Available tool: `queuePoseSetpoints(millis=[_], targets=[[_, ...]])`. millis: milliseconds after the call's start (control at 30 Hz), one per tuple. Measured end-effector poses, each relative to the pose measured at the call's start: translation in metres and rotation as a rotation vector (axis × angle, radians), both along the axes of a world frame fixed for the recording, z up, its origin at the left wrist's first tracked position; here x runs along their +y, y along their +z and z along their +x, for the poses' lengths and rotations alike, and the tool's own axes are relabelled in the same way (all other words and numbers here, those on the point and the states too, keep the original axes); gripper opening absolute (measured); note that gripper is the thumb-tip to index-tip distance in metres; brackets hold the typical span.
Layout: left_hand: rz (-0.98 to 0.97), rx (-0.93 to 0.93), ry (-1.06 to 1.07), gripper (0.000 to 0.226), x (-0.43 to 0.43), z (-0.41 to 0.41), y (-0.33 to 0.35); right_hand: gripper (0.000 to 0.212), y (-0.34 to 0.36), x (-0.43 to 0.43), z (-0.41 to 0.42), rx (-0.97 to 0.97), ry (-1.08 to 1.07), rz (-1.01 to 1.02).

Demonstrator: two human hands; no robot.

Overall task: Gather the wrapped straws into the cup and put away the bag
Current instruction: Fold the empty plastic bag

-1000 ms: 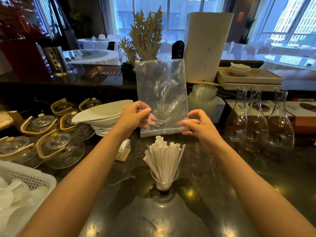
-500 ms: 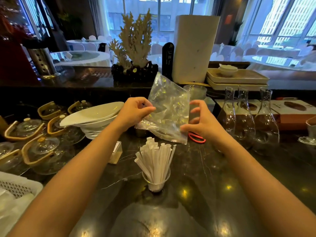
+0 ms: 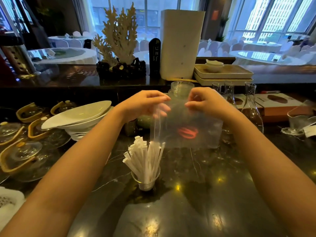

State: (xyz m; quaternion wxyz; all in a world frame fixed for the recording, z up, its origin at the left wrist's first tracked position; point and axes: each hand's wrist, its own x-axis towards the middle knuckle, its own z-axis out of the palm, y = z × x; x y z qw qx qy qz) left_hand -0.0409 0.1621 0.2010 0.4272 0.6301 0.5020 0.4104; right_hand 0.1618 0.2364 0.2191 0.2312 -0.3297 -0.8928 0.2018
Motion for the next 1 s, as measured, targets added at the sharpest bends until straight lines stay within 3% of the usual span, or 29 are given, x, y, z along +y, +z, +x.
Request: queuePoseSetpoints(millis=[100,200,267,433,533,667,767,833,1000], targets=[[-0.054,-0.172,0.01,0.034,0.004,-0.011,-0.016,0.012,-0.008,0.013,0.013,0.238,-0.061,-0.252],[-0.026,-0.091,0.112,0.028,0.011,-0.008,-0.026,0.011,-0.016,0.021,0.015,0.389,-0.084,-0.396],[0.013,-0.055,0.234,0.011,0.018,-0.004,-0.027,0.011,-0.023,0.026,0.012,0.433,-0.1,-0.46],[0.025,-0.044,0.453,0.018,0.044,-0.009,-0.029,0.012,-0.041,0.045,0.0,0.484,-0.132,-0.52],[-0.036,-0.167,0.527,0.003,0.06,-0.017,-0.031,0.013,-0.054,0.062,-0.007,0.509,-0.156,-0.543],[-0.136,-0.362,0.57,0.033,0.082,-0.026,-0.041,0.015,-0.075,0.088,-0.015,0.578,-0.218,-0.604],[-0.128,-0.273,0.656,0.042,0.099,-0.03,-0.055,0.017,-0.092,0.103,-0.021,0.574,-0.262,-0.631],[-0.097,-0.22,0.669,0.033,0.111,-0.032,-0.065,0.024,-0.105,0.111,-0.025,0.542,-0.281,-0.609],[-0.206,0.054,0.549,0.019,0.139,-0.04,-0.097,0.032,-0.147,0.123,-0.032,0.27,-0.28,-0.498]])
